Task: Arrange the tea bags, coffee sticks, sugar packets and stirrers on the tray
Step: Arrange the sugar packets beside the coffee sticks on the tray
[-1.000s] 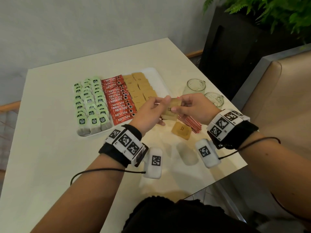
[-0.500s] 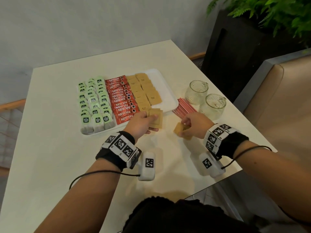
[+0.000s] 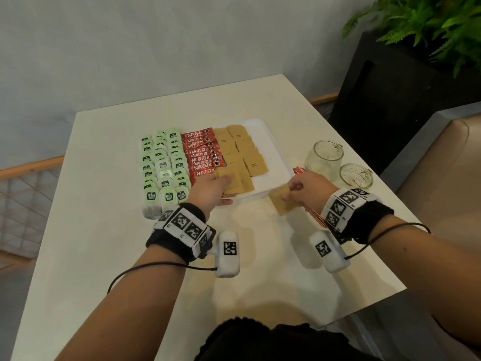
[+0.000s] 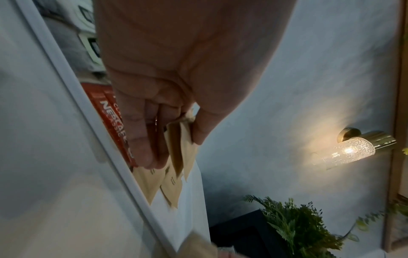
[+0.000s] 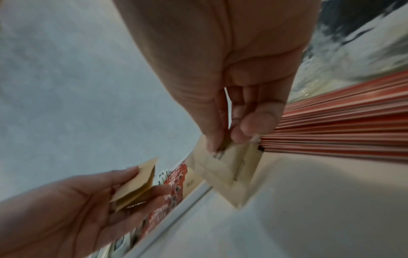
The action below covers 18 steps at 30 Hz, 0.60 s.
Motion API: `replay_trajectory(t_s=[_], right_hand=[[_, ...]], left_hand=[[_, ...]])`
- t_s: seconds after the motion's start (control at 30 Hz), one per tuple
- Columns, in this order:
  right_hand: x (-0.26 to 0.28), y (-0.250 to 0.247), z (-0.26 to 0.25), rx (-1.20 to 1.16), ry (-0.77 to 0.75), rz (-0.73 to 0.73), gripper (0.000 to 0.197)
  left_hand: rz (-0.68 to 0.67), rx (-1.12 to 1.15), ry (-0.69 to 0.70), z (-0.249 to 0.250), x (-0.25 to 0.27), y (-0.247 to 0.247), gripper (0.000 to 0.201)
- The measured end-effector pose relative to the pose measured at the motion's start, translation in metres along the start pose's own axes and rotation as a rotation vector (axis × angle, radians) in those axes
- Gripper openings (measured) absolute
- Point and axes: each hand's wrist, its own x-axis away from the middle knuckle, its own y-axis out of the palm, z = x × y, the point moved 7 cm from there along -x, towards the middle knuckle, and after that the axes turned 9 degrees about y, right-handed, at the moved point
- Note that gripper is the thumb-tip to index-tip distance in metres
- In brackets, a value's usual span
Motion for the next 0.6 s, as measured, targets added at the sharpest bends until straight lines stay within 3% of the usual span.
replay_trajectory(t_s=[0.17, 0.43, 0.6], right_hand=[[-0.033, -0.008, -0.024, -0.202, 0.009, 0.083, 0.016], [-0.082, 0.01, -0.036, -0.233, 0.106, -0.03, 0.014], [-0.099, 0.009, -0.036, -0.253, 0.103, 0.006, 0.029]], left_hand=[[-0.082, 0.028, -0.024, 0.003, -0.014, 0.02, 0.008], [-0.086, -0.06, -0.002, -0.004, -0.036, 0.021, 0.016], [-0.075, -0.029, -0.005, -0.007, -0.047, 0.019, 0.015]])
